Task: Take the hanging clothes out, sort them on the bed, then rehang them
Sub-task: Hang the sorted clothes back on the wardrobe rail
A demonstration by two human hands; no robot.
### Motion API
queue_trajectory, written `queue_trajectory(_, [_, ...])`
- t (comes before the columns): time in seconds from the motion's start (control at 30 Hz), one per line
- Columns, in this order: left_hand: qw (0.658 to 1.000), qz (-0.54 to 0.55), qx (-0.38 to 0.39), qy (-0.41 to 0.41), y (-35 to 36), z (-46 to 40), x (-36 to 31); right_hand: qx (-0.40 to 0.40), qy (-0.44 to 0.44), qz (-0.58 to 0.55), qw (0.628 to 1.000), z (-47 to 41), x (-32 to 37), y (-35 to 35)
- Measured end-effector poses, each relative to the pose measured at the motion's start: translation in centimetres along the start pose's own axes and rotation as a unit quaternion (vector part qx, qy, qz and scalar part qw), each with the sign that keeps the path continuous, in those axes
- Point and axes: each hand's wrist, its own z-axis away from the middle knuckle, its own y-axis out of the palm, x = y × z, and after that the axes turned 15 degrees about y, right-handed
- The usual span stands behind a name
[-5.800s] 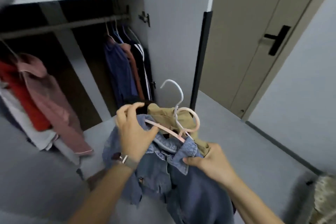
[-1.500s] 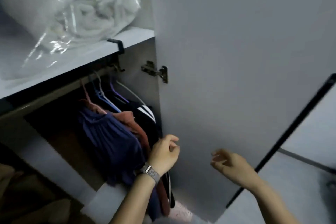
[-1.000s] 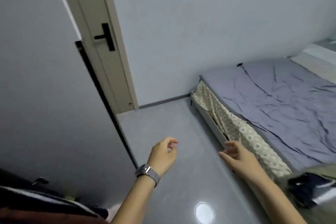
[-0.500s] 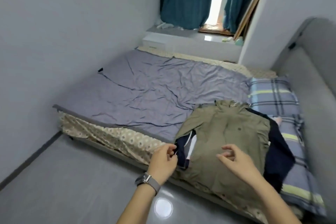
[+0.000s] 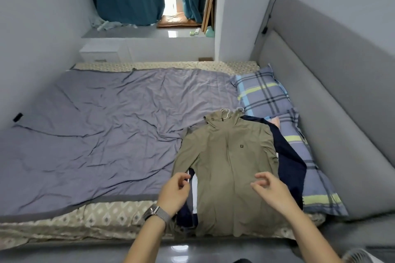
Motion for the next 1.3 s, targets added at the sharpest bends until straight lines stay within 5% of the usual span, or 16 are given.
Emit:
queue_trajectory(0.43, [0.998,-0.006,0.034,-0.046,5.6,-15.2,0.6,0.026,0.055,-0.002,0.998,-16.2,1.4,-4.5])
queue_trajectory(0.7, [0.997,-0.005,-0.019,-0.076,14.4,-27.6,-2.0,0.067,0.07,0.038,0.995,-33.1,1.8,-10.6])
queue_trajectory(1.03, [0.985,0.013,-0.064,-0.158,20.7,-34.1,0.9,0.207,0.027,0.243,0.947,-49.8,0.9,-7.7])
queue_trajectory(1.17, [0.98,0.035,-0.074,-0.182,20.6,-35.0,3.0,0.162,-0.041,0.286,0.943,-55.7,3.9,-5.6])
queue_trajectory(1.3, [0.975,0.029,-0.091,-0.202,20.5,-34.5,4.3,0.105,0.03,0.164,0.98,-61.8,6.5,-4.5])
